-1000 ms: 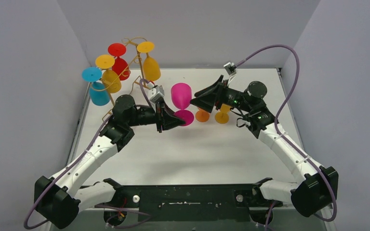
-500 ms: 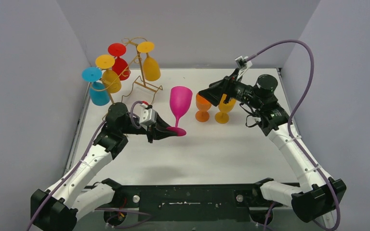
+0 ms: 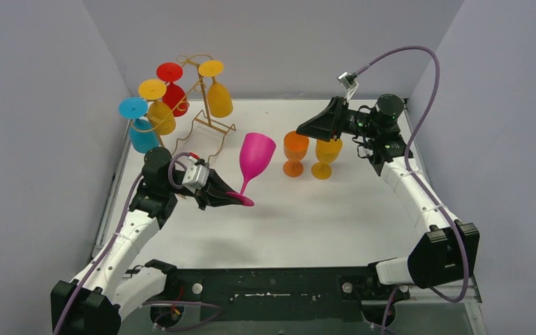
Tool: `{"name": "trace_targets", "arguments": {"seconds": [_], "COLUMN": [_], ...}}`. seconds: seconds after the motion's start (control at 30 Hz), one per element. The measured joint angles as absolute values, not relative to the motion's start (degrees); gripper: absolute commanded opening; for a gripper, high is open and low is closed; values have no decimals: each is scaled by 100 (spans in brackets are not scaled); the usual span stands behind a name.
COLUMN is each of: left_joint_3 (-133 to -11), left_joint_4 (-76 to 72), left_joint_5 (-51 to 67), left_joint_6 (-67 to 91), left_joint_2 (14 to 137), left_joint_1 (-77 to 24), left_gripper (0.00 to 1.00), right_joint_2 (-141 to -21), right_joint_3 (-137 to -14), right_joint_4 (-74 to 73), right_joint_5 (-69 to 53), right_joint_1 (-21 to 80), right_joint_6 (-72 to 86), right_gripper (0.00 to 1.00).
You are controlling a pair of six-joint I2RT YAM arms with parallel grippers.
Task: Take the wine glass off the wine glass rack
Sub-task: Place the wine glass at the center of the board.
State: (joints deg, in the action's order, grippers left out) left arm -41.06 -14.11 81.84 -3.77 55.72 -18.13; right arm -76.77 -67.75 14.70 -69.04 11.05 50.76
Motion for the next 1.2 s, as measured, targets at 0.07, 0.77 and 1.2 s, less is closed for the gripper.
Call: {"name": "trace_targets", "arguments": {"seconds": [0.07,0.77,1.2], "left_joint_3": [-4125,-4580,-4615], "left_joint_4": [-1229,-530,-637], "left_joint_5": [8379,8836,8897], "left_joint_6": [-550,-1358,-1350], "left_joint_2": [5572,5863,5837], "left_joint_1": [-1820,-2213,-2257], "left_gripper": [0,0,0], "right_joint_2": [-7885,-8615,-8702], "right_joint_3": [-6772,-6838,-6720], "right_joint_4": [1761,5389,6392], "right_joint_5": [-7122,-8490,-8593], "right_joint_1": [1192,2318,2377], "right_joint_6": [5387,8090,8965], "right_gripper": [78,37,18]}}
